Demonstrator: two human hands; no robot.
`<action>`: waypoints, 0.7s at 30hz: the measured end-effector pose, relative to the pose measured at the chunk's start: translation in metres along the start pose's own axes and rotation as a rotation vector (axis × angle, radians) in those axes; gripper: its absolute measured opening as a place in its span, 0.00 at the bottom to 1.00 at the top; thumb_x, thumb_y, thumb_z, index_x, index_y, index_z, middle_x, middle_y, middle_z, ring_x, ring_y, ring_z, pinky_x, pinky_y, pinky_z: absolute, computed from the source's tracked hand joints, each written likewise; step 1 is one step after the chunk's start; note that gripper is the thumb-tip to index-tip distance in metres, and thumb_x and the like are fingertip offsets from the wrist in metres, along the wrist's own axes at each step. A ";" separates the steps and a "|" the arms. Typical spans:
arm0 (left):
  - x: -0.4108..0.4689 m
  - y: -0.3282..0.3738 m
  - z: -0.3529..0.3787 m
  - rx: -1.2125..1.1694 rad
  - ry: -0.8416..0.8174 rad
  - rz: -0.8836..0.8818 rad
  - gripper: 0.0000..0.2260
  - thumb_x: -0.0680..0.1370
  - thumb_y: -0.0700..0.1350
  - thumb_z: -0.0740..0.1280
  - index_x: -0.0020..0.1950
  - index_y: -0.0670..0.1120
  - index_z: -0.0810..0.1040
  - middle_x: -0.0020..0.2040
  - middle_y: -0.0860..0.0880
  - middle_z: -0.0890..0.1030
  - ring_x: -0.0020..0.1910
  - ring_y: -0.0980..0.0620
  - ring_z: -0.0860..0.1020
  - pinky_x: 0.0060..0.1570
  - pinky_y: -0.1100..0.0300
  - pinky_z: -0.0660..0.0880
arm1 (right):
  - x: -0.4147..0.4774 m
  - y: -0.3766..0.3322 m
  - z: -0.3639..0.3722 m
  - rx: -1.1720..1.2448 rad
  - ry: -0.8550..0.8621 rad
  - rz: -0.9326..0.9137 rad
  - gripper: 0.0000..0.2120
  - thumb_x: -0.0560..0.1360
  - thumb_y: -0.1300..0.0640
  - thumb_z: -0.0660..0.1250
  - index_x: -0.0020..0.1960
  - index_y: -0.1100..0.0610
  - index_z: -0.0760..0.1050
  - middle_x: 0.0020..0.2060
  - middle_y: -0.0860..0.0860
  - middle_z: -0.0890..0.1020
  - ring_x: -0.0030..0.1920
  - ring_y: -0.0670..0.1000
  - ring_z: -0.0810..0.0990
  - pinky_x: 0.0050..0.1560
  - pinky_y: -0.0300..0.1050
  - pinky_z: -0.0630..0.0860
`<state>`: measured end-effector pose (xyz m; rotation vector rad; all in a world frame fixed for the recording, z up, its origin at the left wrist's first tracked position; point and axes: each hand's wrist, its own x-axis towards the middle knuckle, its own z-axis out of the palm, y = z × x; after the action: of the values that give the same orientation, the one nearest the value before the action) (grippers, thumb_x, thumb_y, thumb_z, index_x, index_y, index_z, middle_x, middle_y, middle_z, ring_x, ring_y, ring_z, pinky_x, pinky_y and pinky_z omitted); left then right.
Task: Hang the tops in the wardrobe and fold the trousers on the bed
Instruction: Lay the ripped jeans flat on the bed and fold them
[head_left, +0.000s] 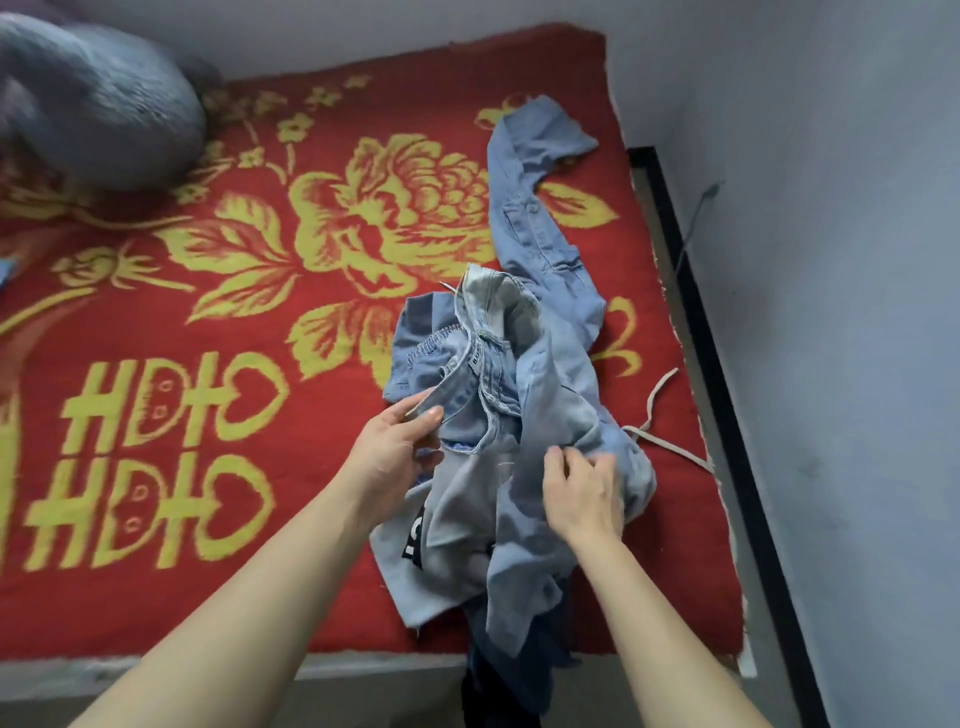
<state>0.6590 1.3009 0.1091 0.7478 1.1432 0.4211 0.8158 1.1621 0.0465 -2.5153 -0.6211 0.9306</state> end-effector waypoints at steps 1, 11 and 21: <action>-0.015 0.008 -0.007 -0.006 -0.033 0.025 0.13 0.79 0.36 0.66 0.64 0.41 0.78 0.38 0.49 0.79 0.32 0.54 0.72 0.35 0.59 0.73 | -0.012 -0.012 -0.006 0.138 0.139 -0.038 0.22 0.80 0.45 0.58 0.71 0.51 0.70 0.64 0.59 0.69 0.65 0.60 0.71 0.67 0.53 0.66; -0.215 0.088 -0.100 0.168 -0.391 0.354 0.13 0.76 0.39 0.68 0.60 0.43 0.81 0.55 0.44 0.82 0.46 0.51 0.81 0.43 0.61 0.77 | -0.161 -0.142 -0.069 -0.416 0.383 -1.075 0.38 0.69 0.71 0.68 0.75 0.51 0.67 0.75 0.58 0.66 0.75 0.64 0.61 0.70 0.61 0.62; -0.357 0.094 -0.235 0.992 0.372 1.093 0.04 0.78 0.46 0.69 0.51 0.47 0.81 0.42 0.50 0.82 0.42 0.47 0.79 0.42 0.55 0.72 | -0.346 -0.197 -0.046 -0.481 0.587 -1.114 0.16 0.82 0.52 0.61 0.68 0.51 0.72 0.51 0.54 0.76 0.46 0.60 0.82 0.39 0.53 0.76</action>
<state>0.3142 1.2078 0.3617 2.2668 1.1795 0.9353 0.5581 1.1345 0.3523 -2.0306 -1.8535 -0.3764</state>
